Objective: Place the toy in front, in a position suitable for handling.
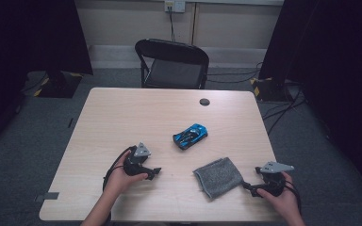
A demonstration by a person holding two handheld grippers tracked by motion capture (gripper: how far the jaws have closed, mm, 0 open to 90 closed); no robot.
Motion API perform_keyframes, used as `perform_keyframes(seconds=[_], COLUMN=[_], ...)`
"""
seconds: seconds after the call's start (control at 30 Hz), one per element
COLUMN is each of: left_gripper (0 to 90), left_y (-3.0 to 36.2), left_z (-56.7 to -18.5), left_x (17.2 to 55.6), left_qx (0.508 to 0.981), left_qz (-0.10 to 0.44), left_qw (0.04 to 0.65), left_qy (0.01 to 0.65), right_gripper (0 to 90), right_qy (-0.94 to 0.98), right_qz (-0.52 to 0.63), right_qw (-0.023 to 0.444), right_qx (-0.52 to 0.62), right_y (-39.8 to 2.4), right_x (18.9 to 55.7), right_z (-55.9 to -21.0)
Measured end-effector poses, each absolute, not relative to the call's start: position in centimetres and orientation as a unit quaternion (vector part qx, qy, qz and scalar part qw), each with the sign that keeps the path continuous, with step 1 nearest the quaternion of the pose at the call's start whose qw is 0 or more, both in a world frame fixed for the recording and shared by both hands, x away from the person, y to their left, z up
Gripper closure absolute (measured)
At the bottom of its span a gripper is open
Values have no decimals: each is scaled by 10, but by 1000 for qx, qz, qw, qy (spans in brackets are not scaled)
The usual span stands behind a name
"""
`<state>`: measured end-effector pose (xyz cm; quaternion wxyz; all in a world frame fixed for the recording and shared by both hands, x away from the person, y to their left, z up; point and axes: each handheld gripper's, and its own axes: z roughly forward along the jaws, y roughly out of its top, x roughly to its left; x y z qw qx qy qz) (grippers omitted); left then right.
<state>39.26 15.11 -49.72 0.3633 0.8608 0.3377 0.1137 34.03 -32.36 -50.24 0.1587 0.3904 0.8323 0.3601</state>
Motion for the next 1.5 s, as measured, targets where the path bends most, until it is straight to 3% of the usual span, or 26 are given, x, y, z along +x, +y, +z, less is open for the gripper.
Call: perform_keyframes(seconds=[0.03,0.1,0.4,1.5], left_gripper=[144,183,158,168], left_y=[150,147,137,61], left_z=[-496,-492,-468,-458], left_x=[393,395,412,489], left_qx=[861,864,835,847], left_qz=[112,115,97,102], left_qw=[362,365,411,406], left_qy=[338,328,352,329], right_gripper=[129,129,129,130], right_qy=[833,833,833,831], right_qz=[360,359,360,358], right_qw=[158,159,159,161], right_qx=[390,390,390,393], right_y=[-324,-324,-323,-323], right_x=[340,341,340,340], right_z=[-502,-502,-502,-502])
